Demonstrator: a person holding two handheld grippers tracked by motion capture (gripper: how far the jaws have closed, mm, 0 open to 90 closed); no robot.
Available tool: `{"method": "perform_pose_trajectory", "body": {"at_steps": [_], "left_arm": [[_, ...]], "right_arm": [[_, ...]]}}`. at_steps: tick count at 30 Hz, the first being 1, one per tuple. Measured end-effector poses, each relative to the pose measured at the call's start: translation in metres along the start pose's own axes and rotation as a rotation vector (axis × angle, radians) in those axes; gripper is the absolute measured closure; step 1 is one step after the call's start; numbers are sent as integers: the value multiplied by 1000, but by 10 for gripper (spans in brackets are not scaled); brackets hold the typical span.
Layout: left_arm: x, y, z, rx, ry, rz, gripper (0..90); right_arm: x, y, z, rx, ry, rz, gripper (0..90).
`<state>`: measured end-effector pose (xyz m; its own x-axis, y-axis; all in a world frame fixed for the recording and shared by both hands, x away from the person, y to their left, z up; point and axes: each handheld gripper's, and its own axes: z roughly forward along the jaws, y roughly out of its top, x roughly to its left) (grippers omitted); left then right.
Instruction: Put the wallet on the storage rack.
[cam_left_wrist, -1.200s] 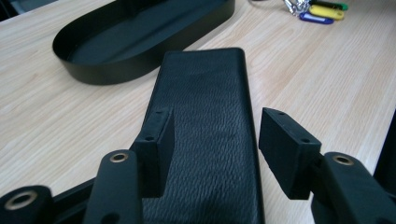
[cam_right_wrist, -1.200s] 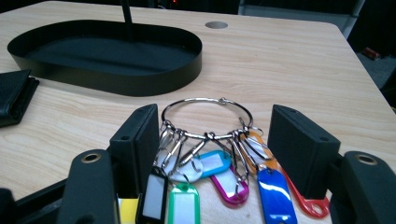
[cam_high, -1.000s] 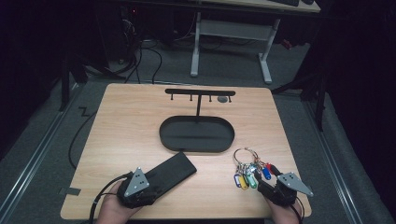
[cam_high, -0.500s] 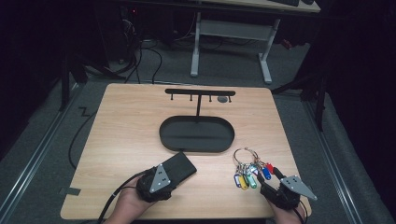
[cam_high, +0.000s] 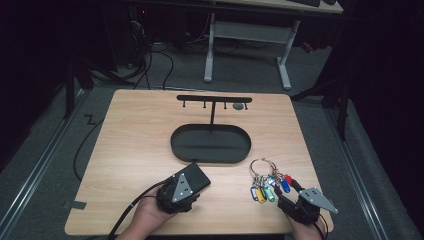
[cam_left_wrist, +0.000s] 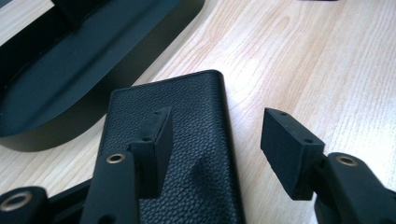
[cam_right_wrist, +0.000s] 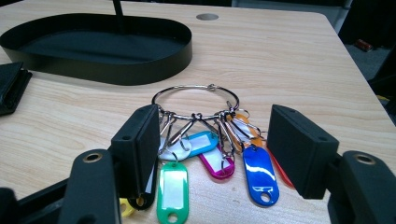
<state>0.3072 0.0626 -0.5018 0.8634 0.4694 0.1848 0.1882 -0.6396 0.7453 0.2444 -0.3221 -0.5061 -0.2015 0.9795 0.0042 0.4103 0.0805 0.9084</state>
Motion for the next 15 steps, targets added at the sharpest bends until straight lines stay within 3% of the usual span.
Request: {"method": "perform_pose_trajectory", "body": {"at_steps": [9, 15], "left_arm": [[-6, 0, 6, 22, 11, 29, 479], [-8, -1, 13, 53, 43, 57, 514]], "right_arm": [[0, 0, 0, -1, 4, 8, 350], [-1, 0, 0, 1, 7, 9, 350]]}}
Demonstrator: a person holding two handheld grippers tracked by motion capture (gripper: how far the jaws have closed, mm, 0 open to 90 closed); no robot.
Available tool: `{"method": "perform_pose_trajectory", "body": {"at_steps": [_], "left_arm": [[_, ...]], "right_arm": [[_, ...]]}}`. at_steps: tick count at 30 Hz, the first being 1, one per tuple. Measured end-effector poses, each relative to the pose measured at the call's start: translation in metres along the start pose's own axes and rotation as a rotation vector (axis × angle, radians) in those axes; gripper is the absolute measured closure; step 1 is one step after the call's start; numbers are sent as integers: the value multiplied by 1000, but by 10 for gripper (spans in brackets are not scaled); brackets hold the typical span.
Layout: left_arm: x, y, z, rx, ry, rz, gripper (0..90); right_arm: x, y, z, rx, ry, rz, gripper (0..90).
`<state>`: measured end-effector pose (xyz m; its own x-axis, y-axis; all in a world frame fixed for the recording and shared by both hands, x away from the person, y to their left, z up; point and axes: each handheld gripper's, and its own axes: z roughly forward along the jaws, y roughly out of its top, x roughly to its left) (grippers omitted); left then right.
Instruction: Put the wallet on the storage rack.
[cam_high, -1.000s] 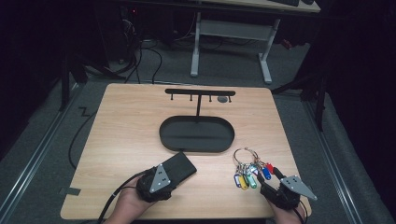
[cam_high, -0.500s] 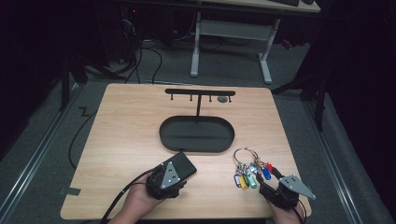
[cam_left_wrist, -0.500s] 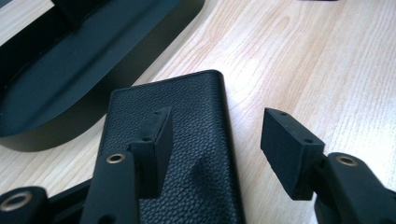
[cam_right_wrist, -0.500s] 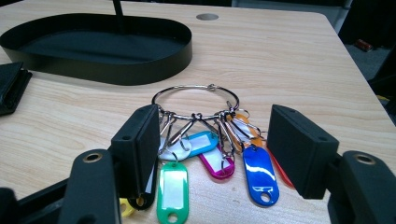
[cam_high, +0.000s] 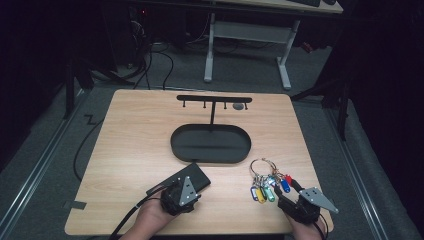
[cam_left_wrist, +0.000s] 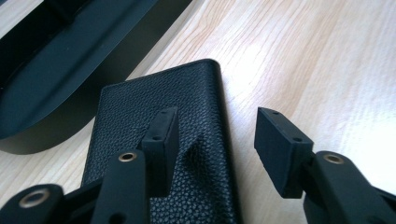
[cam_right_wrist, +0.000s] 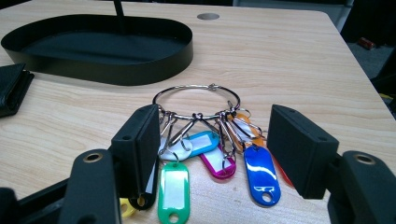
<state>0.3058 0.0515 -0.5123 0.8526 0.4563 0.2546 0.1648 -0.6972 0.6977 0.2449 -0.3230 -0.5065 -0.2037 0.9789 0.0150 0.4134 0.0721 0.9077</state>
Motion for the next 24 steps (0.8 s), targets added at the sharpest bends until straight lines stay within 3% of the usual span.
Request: {"method": "perform_pose_trajectory", "body": {"at_steps": [3, 6, 10, 12, 15, 24], "left_arm": [[-3, 0, 4, 26, 22, 31, 533], [-8, 1, 6, 43, 73, 81, 550], [-18, -1, 10, 67, 149, 183, 572], [-21, -2, 10, 73, 169, 211, 586], [-23, -3, 11, 72, 186, 234, 598], [-21, -4, 8, 55, 179, 223, 695]], "right_arm": [[0, 0, 0, -1, 2, 4, 354], [-1, 0, 0, 1, 5, 8, 357], [-1, 0, -1, 3, 6, 11, 357], [-1, 0, -1, 1, 6, 11, 357], [-1, 0, -1, 0, 5, 17, 357], [-2, 0, -1, 0, 8, 25, 357]]}}
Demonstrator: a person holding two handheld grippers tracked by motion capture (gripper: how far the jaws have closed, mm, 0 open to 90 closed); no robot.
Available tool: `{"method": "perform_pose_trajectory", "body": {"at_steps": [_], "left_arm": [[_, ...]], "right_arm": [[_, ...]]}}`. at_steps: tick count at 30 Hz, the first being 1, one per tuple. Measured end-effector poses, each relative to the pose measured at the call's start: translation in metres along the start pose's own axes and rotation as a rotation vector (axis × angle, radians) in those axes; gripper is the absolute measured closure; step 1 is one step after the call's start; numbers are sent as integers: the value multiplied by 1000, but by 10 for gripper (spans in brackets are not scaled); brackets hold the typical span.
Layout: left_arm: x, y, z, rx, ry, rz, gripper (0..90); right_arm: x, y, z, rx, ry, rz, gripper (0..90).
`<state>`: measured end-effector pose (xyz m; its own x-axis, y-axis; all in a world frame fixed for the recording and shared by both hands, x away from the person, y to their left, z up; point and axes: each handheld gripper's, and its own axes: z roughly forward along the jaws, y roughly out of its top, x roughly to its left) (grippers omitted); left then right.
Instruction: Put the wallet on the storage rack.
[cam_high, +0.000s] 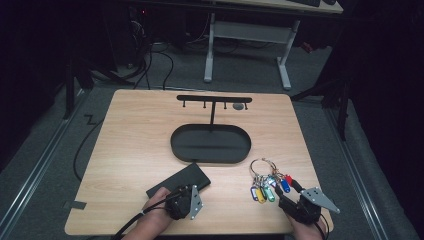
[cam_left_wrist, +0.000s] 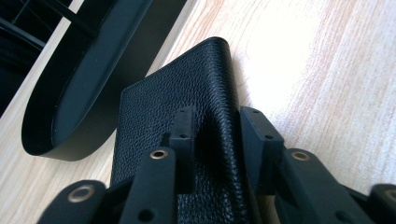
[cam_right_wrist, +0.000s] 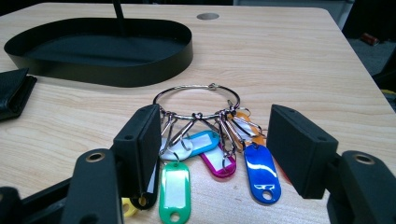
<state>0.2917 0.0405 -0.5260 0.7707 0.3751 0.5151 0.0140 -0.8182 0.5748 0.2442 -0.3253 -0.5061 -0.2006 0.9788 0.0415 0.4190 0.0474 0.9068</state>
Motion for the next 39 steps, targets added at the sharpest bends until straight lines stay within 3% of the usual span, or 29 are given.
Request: {"method": "perform_pose_trajectory", "body": {"at_steps": [10, 14, 21, 24, 39], "left_arm": [[4, -4, -6, -22, -1, -14, 786], [9, -7, -14, -52, 4, -33, 804], [20, -15, -36, -127, -3, -130, 816], [25, -17, -45, -152, 3, -138, 819], [44, -33, -80, -265, 16, -260, 825]], "right_arm": [[-1, 0, -1, -3, 3, 14, 359], [-2, -1, 0, 0, 5, 16, 359], [-2, -1, 0, -1, 5, 18, 361], [-2, 0, 1, 0, 3, 20, 361], [6, 8, 16, -5, 39, 0, 362]]}}
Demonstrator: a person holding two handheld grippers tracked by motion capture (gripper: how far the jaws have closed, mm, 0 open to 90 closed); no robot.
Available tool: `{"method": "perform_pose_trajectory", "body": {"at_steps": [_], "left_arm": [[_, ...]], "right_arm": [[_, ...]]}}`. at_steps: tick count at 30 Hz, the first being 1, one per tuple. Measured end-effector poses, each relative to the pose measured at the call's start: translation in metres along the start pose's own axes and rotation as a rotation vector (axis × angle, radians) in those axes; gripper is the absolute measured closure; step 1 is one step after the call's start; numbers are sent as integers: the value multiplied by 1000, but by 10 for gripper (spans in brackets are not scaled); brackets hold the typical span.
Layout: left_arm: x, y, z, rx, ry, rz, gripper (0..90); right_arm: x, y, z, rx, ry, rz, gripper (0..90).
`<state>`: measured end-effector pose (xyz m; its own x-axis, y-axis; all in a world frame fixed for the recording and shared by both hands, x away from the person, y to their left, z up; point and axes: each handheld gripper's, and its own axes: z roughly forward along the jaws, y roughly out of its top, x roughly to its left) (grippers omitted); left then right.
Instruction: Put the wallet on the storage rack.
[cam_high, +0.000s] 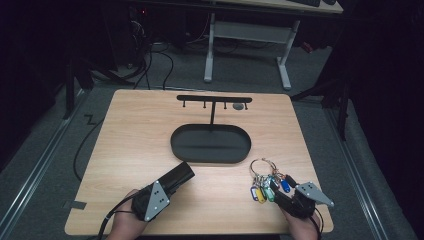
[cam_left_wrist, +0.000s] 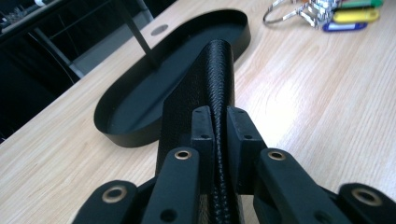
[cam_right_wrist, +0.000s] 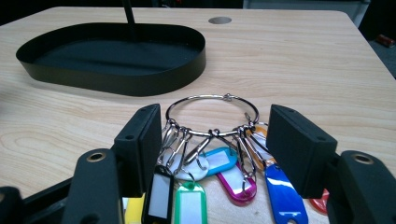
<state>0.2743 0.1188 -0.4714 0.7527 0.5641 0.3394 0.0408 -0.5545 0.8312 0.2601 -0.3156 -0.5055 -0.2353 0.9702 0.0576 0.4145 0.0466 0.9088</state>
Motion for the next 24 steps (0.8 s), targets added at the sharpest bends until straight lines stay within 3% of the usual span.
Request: {"method": "perform_pose_trajectory", "body": {"at_steps": [2, 12, 24], "left_arm": [[3, 0, -4, -15, -2, -25, 826], [6, 5, -18, -66, 8, -45, 827], [14, 13, -39, -148, -25, -121, 827]], "right_arm": [[1, 1, 1, -3, 2, 2, 361], [3, 2, 1, -10, 4, -4, 361], [2, 2, 2, -9, 3, -8, 363]]}}
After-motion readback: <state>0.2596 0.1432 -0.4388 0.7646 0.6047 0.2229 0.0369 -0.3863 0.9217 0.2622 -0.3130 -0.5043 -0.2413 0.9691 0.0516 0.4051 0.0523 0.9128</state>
